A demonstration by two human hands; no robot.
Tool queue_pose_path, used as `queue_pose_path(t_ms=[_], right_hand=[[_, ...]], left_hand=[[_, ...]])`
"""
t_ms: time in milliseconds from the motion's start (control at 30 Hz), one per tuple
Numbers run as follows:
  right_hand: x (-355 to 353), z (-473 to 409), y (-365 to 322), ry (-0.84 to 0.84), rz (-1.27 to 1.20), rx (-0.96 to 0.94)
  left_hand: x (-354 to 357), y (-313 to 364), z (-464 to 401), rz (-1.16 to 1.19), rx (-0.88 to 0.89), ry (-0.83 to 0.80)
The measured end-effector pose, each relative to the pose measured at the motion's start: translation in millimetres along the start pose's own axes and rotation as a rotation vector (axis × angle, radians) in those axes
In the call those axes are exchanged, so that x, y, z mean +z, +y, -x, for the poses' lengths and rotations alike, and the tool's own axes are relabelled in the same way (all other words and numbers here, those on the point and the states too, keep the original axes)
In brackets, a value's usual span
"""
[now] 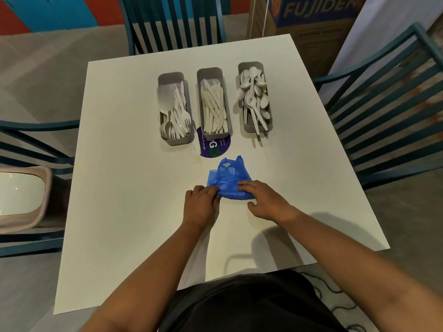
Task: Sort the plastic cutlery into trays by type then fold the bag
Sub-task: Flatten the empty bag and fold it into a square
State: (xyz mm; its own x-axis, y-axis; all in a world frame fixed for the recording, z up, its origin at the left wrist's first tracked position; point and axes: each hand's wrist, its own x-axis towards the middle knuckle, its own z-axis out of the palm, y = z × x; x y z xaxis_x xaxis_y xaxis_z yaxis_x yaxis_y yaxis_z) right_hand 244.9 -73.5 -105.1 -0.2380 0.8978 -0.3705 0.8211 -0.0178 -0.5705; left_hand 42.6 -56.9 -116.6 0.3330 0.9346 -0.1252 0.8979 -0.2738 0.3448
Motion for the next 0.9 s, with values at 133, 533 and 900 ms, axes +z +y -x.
queue_pose_path(t_ms=[133, 533, 900], right_hand=[[1.1, 0.1, -1.4, 0.035, -0.060, 0.013], [1.6, -9.2, -2.6, 0.133, -0.208, 0.031], [2.8, -17.4, -7.5, 0.215, -0.335, 0.233]], left_hand=[[-3.4, -2.5, -5.3, 0.253, -0.105, -0.059], [-8.0, -6.6, -5.0, 0.418, -0.187, -0.155], [-4.3, 0.5, -19.0, 0.221, -0.243, -0.186]])
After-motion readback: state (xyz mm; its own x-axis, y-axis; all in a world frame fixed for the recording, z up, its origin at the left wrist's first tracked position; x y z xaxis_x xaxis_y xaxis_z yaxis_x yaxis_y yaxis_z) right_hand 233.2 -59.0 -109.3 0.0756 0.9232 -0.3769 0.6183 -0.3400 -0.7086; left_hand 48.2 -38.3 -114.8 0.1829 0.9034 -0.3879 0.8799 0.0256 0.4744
